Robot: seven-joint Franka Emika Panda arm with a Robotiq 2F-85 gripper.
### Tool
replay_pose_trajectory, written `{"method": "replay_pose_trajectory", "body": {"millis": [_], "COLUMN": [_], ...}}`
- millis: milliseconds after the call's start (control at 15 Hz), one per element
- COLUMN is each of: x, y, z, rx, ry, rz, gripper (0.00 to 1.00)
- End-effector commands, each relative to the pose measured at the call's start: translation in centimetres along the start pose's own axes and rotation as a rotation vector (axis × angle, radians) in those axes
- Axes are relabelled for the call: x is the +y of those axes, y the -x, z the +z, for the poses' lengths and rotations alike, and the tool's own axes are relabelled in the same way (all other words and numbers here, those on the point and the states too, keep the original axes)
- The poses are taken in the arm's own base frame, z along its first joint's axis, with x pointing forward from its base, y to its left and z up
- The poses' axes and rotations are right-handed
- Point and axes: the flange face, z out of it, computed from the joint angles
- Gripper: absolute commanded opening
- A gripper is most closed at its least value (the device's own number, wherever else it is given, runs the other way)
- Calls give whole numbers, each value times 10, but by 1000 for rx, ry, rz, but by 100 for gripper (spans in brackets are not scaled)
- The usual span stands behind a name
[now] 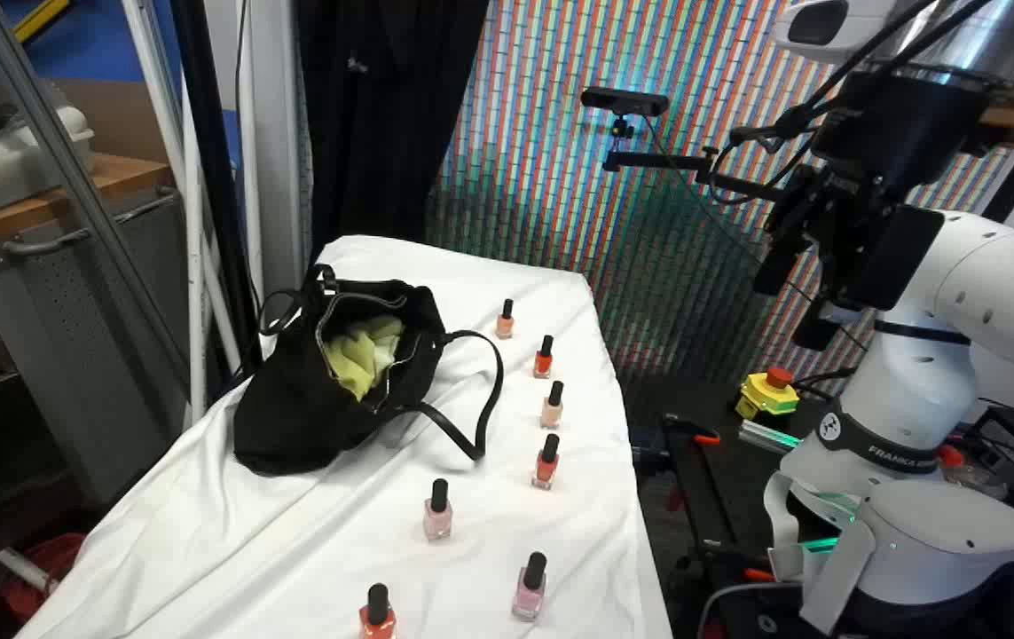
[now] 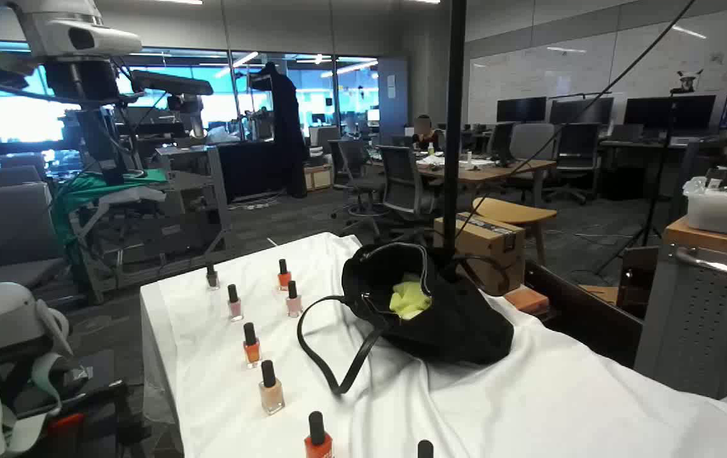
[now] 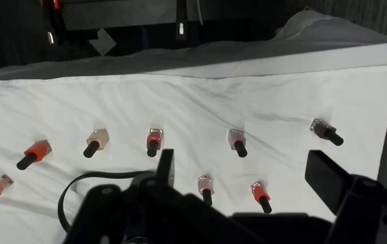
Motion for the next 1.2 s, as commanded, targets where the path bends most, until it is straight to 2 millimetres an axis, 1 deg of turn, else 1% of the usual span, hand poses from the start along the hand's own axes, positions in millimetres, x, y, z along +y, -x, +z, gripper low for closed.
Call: {"method": "replay_pose_trajectory", "body": {"millis": [0,200,333,533,667,800,933,1133], "x": [0,0,0,10,21,40,64,105], "y": [0,0,-3,-11,-18,-28,-39,-59], "z": [-2,-4,0,3,4,3,3,6], "rx": [2,7,4,0,-3,4,12,28], "ry": [-1,-2,2,18,30,54,77,108], "rz": [-1,-1,4,13,18,34,44,47], "gripper": [100,100,100,100,100,100,100,100]}}
